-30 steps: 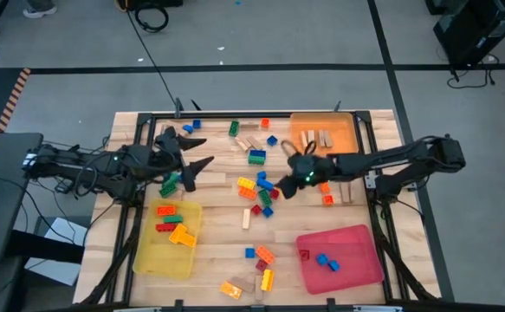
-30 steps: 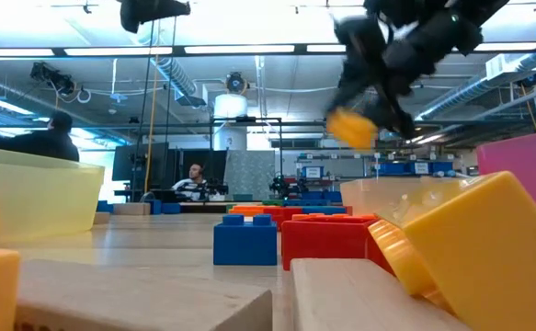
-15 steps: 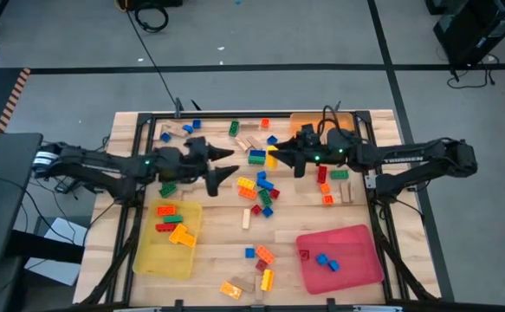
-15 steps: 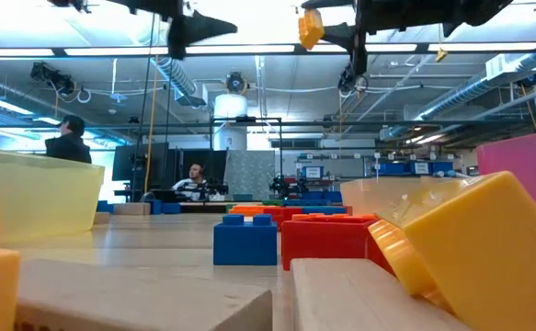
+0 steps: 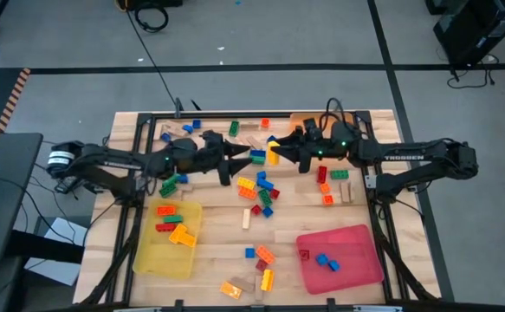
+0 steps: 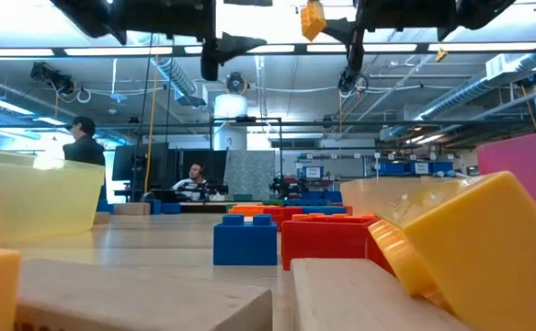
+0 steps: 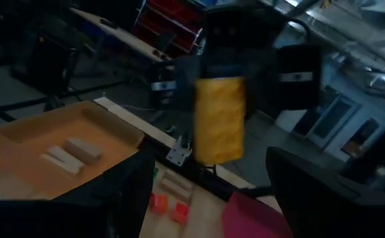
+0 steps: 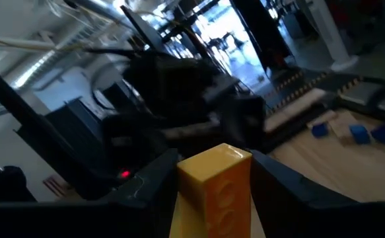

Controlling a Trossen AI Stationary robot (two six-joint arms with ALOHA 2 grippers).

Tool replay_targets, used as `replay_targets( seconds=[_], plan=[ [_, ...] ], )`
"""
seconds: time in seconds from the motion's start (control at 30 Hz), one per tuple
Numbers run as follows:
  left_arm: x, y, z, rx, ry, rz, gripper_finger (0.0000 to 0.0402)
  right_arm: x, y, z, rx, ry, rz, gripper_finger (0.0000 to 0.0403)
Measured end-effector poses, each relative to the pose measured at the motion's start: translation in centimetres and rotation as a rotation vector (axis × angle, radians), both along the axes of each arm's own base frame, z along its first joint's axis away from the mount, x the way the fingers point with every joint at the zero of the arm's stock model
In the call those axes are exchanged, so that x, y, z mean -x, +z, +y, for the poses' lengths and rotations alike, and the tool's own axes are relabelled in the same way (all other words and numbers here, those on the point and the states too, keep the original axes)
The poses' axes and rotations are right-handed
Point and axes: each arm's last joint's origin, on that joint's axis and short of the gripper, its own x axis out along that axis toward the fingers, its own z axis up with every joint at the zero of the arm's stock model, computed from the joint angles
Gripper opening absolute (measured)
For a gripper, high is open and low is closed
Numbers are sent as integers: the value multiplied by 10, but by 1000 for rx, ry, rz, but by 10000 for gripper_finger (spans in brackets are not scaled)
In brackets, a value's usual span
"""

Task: Sort blocks by size
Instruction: Put the large yellow game piece into the yellow bin

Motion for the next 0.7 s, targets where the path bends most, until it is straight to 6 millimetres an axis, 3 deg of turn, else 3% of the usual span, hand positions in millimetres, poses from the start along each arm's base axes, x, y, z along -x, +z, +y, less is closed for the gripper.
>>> replay_targets(
  seconds=[0.2, 0.47, 0.7],
  plan=[
    [-28, -1, -1, -103, -5, 64, 296, 1, 1, -4, 61, -18, -7, 179],
    [-77, 9, -1, -199, 48, 309, 295, 2, 1, -8, 163, -40, 2, 177],
    [-88, 13, 1, -210, 101, 327, 295, 2, -2, -8, 195, -40, 33, 179]
  ],
)
